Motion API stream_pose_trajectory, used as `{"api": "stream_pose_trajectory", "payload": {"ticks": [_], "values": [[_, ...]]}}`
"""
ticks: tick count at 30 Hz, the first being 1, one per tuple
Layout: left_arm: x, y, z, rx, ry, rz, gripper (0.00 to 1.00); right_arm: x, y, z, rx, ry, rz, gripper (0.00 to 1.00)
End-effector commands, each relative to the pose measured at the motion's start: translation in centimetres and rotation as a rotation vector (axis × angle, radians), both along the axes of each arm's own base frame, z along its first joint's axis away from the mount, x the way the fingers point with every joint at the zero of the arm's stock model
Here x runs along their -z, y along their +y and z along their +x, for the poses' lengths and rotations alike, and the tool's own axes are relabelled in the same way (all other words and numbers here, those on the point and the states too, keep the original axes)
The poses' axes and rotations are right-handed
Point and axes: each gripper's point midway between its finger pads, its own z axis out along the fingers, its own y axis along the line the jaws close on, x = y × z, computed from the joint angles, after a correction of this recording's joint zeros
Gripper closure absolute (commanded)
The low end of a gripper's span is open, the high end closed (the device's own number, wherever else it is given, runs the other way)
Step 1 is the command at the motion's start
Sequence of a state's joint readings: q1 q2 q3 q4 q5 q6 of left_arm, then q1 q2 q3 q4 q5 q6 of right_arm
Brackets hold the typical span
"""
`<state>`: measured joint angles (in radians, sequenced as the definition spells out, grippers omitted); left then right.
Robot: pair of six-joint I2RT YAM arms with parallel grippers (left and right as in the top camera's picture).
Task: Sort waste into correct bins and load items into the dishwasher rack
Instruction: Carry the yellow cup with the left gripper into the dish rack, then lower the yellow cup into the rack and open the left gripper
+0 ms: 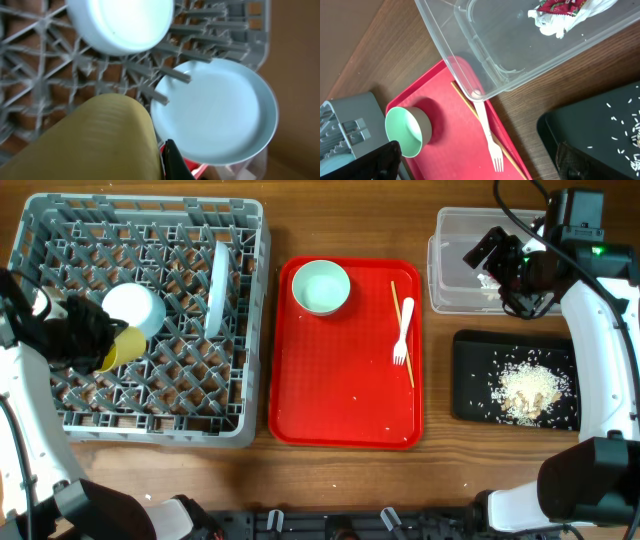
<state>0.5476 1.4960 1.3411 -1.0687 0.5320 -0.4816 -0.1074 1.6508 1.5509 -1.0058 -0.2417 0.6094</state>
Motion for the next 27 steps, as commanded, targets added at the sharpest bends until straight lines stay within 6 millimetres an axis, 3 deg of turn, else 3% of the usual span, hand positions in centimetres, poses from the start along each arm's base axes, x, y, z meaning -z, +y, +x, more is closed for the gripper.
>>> {"api": "stream_pose_trajectory", "payload": {"ticks": [1, 5, 15, 16, 17, 18, 21, 27], "values": [[0.2, -2.6, 1.3, 0.096, -0.162, -0.200, 0.96, 0.4, -0.1, 0.0, 0.013, 0.010, -0.005, 0.00], [0.8, -3.7, 2.3, 0.143, -0.275, -0.274, 0.96, 0.4, -0.1, 0.0, 0.013, 0.010, -0.005, 0.00], [5.0, -2.8, 3.0, 0.121, -0.186, -0.292, 0.93, 0.4, -0.1, 0.0, 0.013, 0.010, -0.005, 0.01], [5.2, -2.8, 3.0, 0.120, -0.180, -0.293, 0.92, 0.4, -0.1, 0.0, 0.013, 0.010, -0.005, 0.00], [5.9, -2.5, 2.7, 0.107, -0.147, -0.282, 0.77, 0.4, -0.1, 0.0, 0.013, 0.010, -0.005, 0.00], [6.4, -2.3, 2.4, 0.095, -0.119, -0.267, 0.77, 0.4, -0.1, 0.0, 0.013, 0.010, -0.006, 0.00], [7.2, -1.9, 1.7, 0.075, -0.068, -0.240, 0.92, 0.4, -0.1, 0.0, 0.013, 0.010, -0.005, 0.00], [7.4, 1.6, -0.7, -0.042, 0.009, -0.133, 0.92, 0.4, -0.1, 0.0, 0.013, 0.010, -0.005, 0.01]]}}
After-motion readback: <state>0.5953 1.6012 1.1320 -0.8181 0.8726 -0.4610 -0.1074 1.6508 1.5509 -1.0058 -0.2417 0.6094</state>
